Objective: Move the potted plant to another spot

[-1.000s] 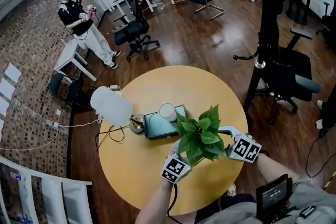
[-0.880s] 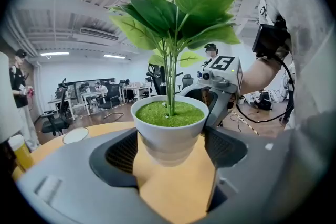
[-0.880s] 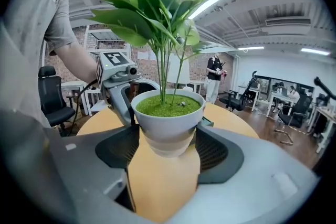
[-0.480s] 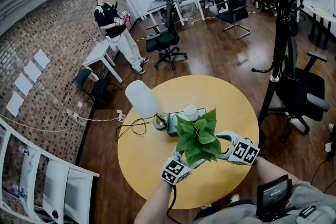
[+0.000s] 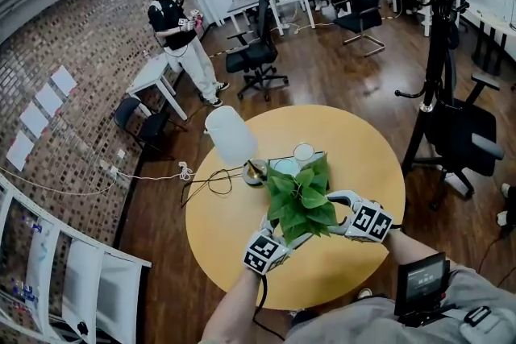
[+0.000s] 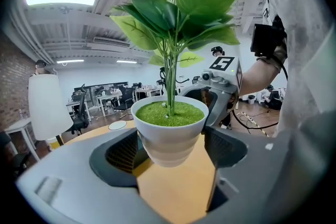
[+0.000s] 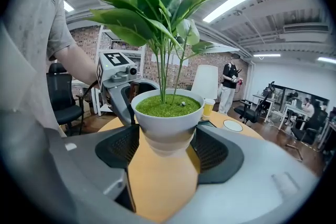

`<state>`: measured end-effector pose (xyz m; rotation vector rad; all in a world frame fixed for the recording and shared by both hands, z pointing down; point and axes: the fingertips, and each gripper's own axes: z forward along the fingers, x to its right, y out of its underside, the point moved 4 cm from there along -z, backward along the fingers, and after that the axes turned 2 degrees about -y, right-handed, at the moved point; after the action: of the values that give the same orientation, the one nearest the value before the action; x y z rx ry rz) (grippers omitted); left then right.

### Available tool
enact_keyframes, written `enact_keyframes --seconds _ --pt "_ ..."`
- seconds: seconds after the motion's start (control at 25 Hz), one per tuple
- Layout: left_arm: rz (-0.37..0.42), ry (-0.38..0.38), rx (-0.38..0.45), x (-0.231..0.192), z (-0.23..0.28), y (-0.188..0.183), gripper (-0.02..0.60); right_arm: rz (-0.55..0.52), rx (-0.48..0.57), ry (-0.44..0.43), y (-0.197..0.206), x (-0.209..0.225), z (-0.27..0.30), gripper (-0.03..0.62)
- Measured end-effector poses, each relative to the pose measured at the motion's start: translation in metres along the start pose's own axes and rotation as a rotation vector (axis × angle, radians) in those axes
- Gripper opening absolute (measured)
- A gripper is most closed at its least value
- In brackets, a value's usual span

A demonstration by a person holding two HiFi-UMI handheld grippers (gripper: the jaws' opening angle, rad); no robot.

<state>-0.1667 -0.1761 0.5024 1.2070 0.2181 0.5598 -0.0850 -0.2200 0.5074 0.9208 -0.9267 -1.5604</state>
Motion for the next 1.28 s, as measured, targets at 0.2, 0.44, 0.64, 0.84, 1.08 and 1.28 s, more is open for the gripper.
enact_keyframes --seconds 0.2,0.44,0.64,0.84,1.08,1.28 --pt "0.011 0.062 0.019 -0.034 -0.048 0.027 0.400 0.024 -0.026 0.060 -0.025 -0.026 0.054 0.325" --pt "0.034 0.127 0.017 -0.083 -0.105 0.054 0.400 0.062 -0.030 0.121 -0.057 -0.048 0.123 0.325" --pt "0.050 0.191 0.029 -0.096 -0.126 0.073 0.400 0.095 -0.043 0.182 -0.063 -0.065 0.148 0.325" --pt "0.042 0.225 0.027 -0.100 -0.137 0.086 0.400 0.126 -0.065 0.191 -0.062 -0.077 0.165 0.325" --pt "0.023 0.230 0.027 -0.096 -0.131 0.089 0.400 0.136 -0.087 0.191 -0.056 -0.076 0.161 0.325" --pt "0.015 0.229 0.017 -0.100 -0.125 0.089 0.399 0.139 -0.090 0.184 -0.055 -0.068 0.161 0.325"
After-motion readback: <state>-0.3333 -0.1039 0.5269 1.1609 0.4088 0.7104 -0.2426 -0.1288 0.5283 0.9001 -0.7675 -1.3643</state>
